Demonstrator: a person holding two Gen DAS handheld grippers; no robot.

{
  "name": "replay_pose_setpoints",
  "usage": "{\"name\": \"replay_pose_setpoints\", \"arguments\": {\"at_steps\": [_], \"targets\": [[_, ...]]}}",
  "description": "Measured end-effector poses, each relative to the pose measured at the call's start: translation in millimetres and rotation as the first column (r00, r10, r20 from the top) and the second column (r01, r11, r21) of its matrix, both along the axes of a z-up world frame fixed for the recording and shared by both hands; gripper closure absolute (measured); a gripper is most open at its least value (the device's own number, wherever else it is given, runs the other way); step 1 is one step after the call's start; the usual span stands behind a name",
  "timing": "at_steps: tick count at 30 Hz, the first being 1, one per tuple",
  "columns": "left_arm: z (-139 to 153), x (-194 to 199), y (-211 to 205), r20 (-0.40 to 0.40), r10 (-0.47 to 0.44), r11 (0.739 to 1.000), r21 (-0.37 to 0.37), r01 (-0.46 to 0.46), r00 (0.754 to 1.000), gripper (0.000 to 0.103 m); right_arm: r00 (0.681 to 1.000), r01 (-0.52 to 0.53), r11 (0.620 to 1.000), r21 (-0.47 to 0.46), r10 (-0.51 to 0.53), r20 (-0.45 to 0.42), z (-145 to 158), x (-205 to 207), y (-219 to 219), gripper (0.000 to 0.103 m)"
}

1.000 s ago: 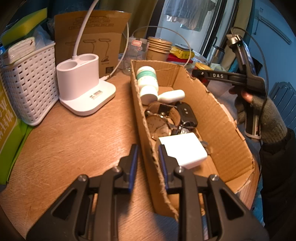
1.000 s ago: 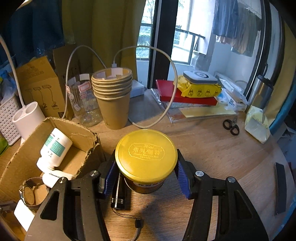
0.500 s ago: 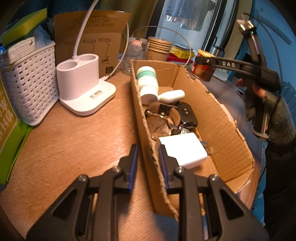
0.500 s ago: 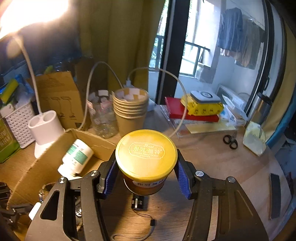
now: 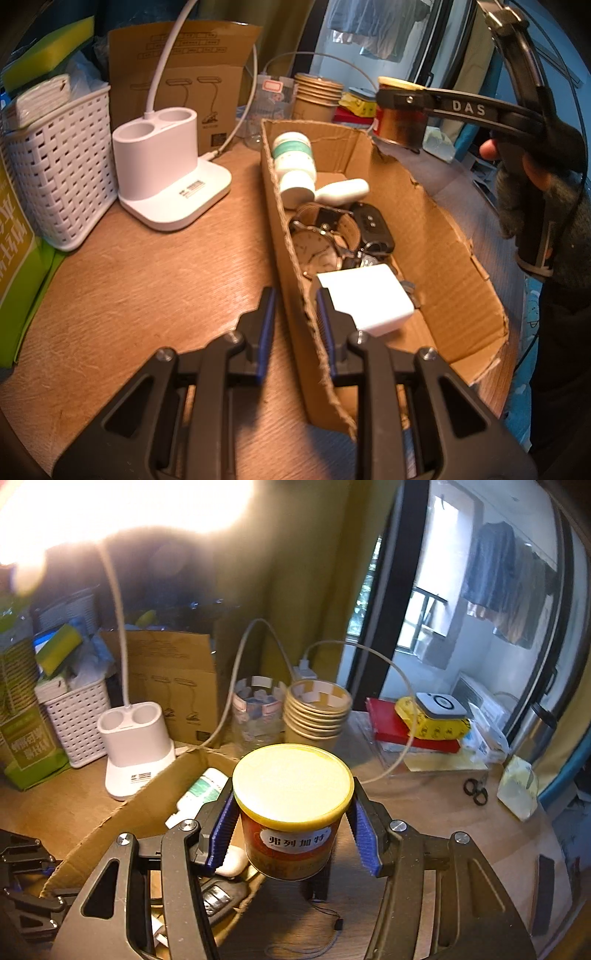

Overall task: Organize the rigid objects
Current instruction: 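Lift the yellow-lidded jar with the right gripper and carry it over the box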

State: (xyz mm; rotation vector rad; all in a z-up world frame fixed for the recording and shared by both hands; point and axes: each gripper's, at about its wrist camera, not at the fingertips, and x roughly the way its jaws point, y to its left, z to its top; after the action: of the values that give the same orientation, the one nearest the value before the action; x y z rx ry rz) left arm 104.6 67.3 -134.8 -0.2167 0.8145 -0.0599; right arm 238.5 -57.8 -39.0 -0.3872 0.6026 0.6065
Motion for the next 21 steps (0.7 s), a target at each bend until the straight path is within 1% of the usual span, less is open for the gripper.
{"name": "replay_pose_setpoints", "arguments": {"at_steps": [7,21], "targets": [[0,0,0,0.0,0.0,1.0,0.0,0.0,1.0,0.08,0.999,-0.039,0.999,-0.001,0.039,-0.019,-3,-1,13,0.044],[0,0,0,0.0,0.0,1.0,0.0,0.0,1.0,0.08,0.996,-0.071,0.997,-0.02,0.07,-0.047,-15,6,29,0.044]]}}
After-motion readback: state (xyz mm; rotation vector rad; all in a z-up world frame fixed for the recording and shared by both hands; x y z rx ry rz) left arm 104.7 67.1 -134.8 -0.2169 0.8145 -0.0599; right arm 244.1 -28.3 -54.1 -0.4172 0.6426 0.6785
